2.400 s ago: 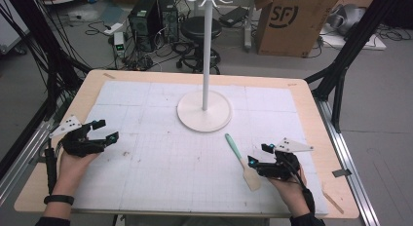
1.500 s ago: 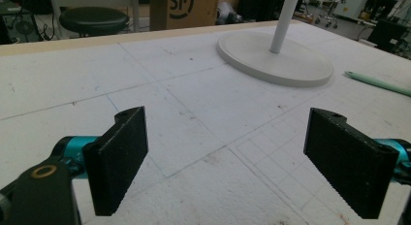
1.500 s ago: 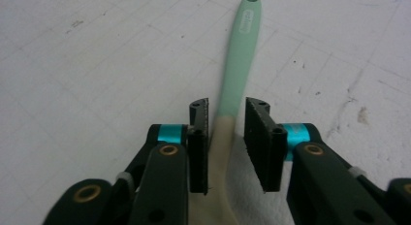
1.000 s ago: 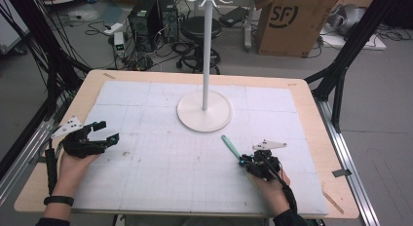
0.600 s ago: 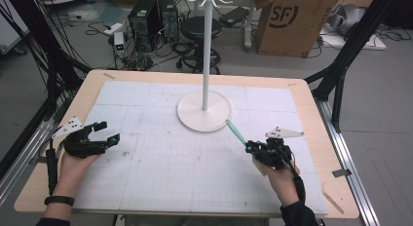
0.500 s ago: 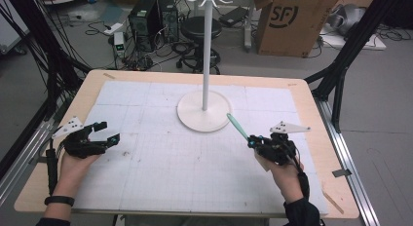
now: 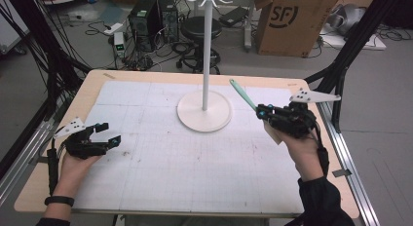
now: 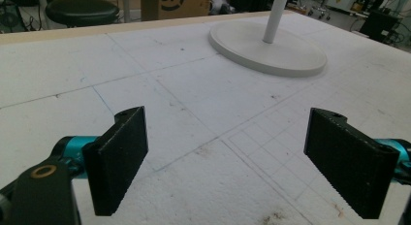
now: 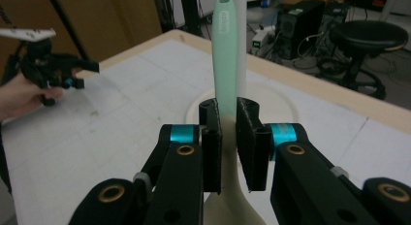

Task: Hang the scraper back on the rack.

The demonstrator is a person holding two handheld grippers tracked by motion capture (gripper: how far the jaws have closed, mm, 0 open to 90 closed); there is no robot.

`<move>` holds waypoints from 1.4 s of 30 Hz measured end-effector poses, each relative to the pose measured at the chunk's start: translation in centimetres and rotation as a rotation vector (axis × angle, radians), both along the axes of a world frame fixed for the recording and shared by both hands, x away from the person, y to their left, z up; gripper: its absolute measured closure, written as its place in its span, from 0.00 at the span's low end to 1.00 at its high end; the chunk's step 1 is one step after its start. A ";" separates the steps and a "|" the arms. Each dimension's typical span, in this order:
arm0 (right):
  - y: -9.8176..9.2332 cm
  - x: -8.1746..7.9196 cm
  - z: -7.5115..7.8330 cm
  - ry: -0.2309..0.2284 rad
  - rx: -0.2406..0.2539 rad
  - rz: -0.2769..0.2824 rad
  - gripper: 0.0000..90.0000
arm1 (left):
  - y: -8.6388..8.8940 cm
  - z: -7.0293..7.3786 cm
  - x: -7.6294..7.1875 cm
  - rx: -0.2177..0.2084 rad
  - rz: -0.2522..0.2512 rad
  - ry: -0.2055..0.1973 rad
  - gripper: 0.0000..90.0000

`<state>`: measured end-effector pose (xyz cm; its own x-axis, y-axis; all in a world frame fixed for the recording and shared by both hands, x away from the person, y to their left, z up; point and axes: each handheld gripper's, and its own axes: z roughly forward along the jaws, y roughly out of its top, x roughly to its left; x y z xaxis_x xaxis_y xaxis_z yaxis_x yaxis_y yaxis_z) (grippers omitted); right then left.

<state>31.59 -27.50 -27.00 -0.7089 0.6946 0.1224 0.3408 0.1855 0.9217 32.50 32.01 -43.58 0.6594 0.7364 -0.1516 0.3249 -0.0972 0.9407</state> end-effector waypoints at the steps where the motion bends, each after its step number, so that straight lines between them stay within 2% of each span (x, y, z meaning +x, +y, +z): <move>1: -0.1 0.2 0.6 -0.006 0.007 -0.002 0.90 | 0.0 0.0 0.0 0.001 -0.001 -0.001 0.18; 10: -0.2 1.5 5.5 -0.064 0.042 0.010 0.90 | 0.0 -0.1 0.1 0.002 -0.004 0.002 0.18; 18: 0.7 2.6 8.8 -0.101 0.030 0.021 0.90 | -0.1 -0.1 0.1 0.002 -0.007 0.000 0.18; 24: 1.4 3.1 11.1 -0.119 0.054 0.034 0.90 | 0.0 -0.1 0.1 0.003 -0.008 0.003 0.18; 29: 2.1 3.3 12.5 -0.141 0.075 0.046 0.90 | 0.0 -0.2 0.2 0.005 -0.009 0.003 0.18; 34: 3.2 3.6 13.3 -0.147 0.061 0.050 0.90 | 0.0 -0.2 0.1 0.004 -0.011 0.007 0.18; 42: 3.9 4.4 13.4 -0.140 0.050 0.038 0.90 | 0.0 -0.2 0.1 0.014 -0.016 0.010 0.18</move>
